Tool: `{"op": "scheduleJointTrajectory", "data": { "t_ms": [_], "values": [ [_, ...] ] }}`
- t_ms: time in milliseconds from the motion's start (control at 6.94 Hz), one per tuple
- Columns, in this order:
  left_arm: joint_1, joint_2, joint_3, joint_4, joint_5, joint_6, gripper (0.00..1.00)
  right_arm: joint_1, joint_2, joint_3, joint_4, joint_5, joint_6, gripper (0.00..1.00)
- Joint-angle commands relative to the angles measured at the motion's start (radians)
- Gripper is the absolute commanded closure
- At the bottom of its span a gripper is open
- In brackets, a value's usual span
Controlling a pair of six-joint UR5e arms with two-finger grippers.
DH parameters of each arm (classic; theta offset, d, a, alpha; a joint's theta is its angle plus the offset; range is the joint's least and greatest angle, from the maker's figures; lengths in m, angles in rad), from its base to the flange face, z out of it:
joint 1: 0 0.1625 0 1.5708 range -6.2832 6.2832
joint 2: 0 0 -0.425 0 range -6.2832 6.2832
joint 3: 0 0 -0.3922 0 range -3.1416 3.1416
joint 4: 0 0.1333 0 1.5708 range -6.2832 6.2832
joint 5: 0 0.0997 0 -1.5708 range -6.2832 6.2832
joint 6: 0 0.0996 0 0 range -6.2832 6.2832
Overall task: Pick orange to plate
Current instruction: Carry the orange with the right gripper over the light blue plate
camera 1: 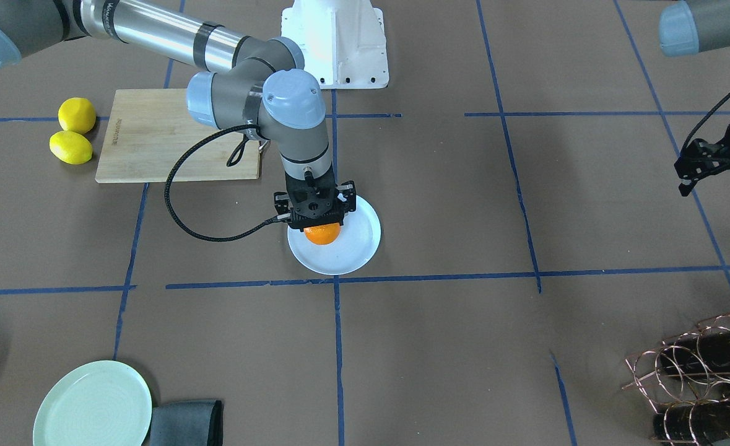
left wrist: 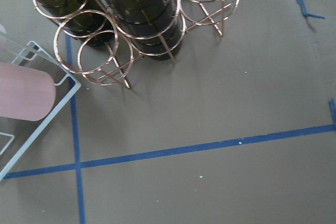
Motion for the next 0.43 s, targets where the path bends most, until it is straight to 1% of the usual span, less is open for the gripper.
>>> {"op": "scheduleJointTrajectory", "data": {
  "t_ms": [0, 288],
  "values": [
    [-0.013, 0.006, 0.002, 0.0, 0.0, 0.016, 0.0, 0.0, 0.017, -0.021, 0.001, -0.001, 0.017, 0.0],
    [-0.013, 0.006, 0.005, 0.0, 0.0, 0.019, 0.0, 0.0, 0.017, 0.005, -0.004, 0.008, 0.029, 0.0]
  ]
}}
